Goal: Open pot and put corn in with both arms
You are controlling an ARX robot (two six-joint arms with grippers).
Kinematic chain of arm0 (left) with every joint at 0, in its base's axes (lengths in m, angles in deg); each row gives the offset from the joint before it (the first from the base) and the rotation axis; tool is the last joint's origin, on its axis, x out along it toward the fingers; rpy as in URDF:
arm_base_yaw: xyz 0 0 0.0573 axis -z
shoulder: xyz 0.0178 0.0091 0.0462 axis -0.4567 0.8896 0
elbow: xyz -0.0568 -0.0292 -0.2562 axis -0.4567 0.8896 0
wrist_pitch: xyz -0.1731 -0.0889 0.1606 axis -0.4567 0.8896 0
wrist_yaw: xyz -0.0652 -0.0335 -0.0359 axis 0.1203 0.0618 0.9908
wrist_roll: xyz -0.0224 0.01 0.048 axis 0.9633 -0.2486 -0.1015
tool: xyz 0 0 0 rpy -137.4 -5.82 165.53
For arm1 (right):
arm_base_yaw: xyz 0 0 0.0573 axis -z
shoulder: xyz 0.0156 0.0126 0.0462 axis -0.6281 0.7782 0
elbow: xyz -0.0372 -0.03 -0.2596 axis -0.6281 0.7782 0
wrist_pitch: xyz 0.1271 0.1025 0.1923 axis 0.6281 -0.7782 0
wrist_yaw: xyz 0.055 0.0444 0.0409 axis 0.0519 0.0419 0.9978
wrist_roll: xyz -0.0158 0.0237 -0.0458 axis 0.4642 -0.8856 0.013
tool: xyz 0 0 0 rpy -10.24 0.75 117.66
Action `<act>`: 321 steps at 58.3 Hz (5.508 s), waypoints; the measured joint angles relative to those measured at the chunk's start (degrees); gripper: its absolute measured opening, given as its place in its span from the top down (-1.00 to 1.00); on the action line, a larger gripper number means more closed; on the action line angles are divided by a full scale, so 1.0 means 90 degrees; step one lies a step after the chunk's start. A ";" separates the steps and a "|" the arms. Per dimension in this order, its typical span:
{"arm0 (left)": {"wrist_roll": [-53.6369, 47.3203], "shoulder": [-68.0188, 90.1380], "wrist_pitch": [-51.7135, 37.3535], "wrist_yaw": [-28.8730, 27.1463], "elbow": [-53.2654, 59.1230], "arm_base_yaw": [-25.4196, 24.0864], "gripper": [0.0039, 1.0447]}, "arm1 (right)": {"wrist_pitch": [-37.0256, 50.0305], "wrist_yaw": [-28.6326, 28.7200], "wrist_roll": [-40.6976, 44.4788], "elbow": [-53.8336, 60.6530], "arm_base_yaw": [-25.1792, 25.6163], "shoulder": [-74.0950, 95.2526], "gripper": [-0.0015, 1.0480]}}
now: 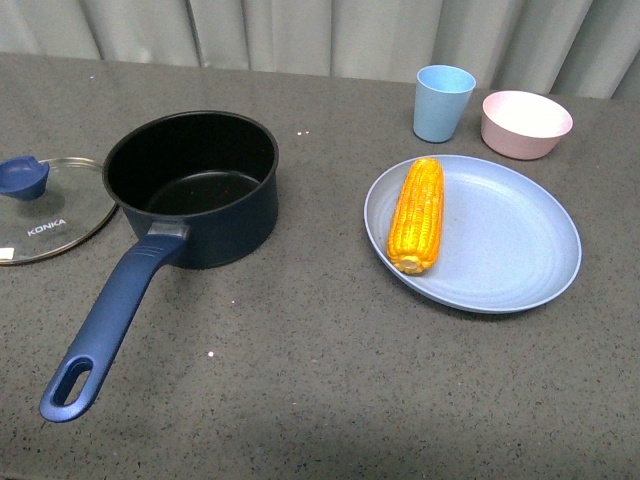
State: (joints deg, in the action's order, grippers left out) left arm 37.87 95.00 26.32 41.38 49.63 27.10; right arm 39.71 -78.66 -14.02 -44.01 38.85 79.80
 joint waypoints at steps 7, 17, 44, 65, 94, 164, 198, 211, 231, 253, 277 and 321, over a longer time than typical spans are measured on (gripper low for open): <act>0.0000 -0.0287 0.0284 0.0000 0.0000 0.0000 0.93 | 0.0000 0.0000 0.0002 0.0000 0.0000 0.0000 -0.82; 0.0000 -0.0617 0.0612 0.0000 0.0000 0.0000 0.93 | 0.0000 0.0000 0.0002 0.0000 0.0000 0.0000 -0.82; 0.0000 -0.2074 0.2120 0.0000 0.0000 0.0005 0.77 | 0.0000 0.0000 0.0002 0.0000 0.0000 0.0000 -0.82; 0.0000 -0.2081 0.2120 0.0002 0.0000 0.0005 -0.44 | 0.1486 0.0325 0.0833 -0.1642 -0.0435 0.5479 -0.82; -0.0017 -0.2081 0.2120 0.0000 0.0000 0.0005 -0.88 | 0.0969 -0.0138 -0.1520 -0.5246 -0.1715 1.1618 -0.82; -0.0017 -0.2081 0.2123 0.0002 0.0000 0.0005 -0.88 | -0.1324 -0.0692 -0.2735 -0.8480 -0.2344 1.4217 -0.11; -0.0017 -0.2081 0.2123 0.0002 0.0000 0.0005 -0.88 | -0.0573 0.0160 -0.1307 -0.8063 -0.2533 1.2913 0.67; -0.0017 -0.2081 0.2123 0.0000 0.0000 0.0005 -0.88 | -0.1095 0.0877 -0.0410 -0.8871 -0.3218 1.3010 0.70; -0.0017 -0.2081 0.2123 0.0002 0.0000 0.0005 -0.88 | -0.1885 0.0986 -0.0347 -1.0656 -0.3934 1.4105 0.73; -0.0017 -0.2081 0.2125 0.0002 0.0000 0.0005 -0.88 | -0.2361 0.0889 -0.0503 -1.1655 -0.4119 1.5033 0.75; -0.0017 -0.2081 0.2125 0.0002 0.0000 0.0005 -0.88 | -0.2531 0.0843 -0.0527 -1.2099 -0.4065 1.5351 -0.27; -0.0017 -0.2081 0.2123 0.0002 0.0000 0.0005 -0.88 | 0.1872 -0.0899 -0.0180 -0.5593 -0.2943 1.0754 -0.82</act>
State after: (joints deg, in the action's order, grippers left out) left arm 37.71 76.27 45.43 41.40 49.63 27.14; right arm 56.56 -86.74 -15.63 -94.34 12.36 176.58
